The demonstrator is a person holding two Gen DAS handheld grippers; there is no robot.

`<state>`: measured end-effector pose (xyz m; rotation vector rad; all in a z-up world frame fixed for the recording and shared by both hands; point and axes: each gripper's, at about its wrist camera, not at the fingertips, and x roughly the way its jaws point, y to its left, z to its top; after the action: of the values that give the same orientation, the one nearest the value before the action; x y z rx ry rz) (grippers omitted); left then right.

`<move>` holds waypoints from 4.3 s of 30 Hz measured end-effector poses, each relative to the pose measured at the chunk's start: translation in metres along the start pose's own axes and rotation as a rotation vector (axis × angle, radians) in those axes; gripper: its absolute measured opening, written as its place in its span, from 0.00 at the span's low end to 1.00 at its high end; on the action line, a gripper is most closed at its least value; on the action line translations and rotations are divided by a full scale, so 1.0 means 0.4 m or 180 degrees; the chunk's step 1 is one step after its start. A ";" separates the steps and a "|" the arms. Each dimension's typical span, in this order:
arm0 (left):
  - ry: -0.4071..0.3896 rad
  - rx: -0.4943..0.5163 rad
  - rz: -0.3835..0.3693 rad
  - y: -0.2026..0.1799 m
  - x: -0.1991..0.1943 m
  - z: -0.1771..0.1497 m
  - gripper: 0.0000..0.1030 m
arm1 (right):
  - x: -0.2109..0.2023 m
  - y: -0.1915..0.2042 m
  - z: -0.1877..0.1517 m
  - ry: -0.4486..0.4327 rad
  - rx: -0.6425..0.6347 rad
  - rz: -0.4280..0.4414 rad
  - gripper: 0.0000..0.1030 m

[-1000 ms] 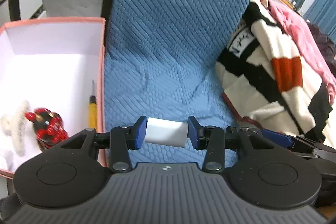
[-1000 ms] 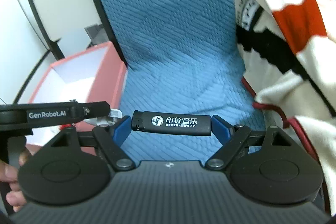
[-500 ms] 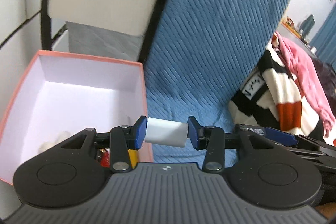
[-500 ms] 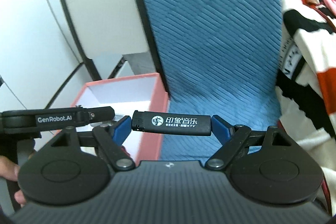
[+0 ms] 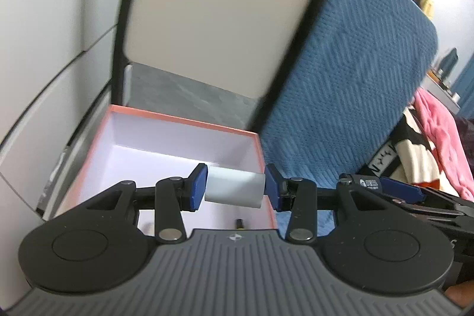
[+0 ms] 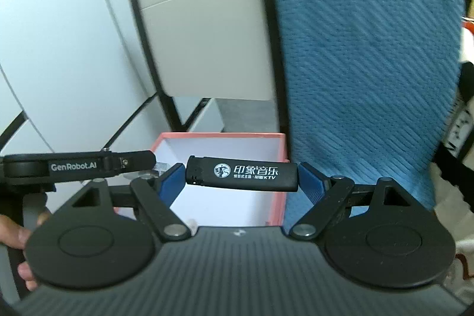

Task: Organize rigid objects

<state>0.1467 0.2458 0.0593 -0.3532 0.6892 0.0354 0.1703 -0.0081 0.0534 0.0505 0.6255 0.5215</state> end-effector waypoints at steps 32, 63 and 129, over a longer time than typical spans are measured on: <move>0.0729 -0.0472 0.0309 0.339 0.303 -0.126 0.47 | 0.486 0.104 -0.122 0.1122 -0.0387 0.0008 0.82; 0.0106 -0.0215 0.0377 0.084 -0.040 -0.094 0.56 | 0.086 0.045 0.003 0.0445 -0.0307 0.0219 0.89; -0.0047 -0.0261 0.0503 -0.119 -0.345 -0.356 0.95 | -0.296 -0.070 -0.165 0.0235 -0.0322 0.0014 0.89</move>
<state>-0.0408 0.1654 0.0589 -0.3761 0.7011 0.2167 0.0638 -0.0966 0.0588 -0.0632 0.6703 0.5603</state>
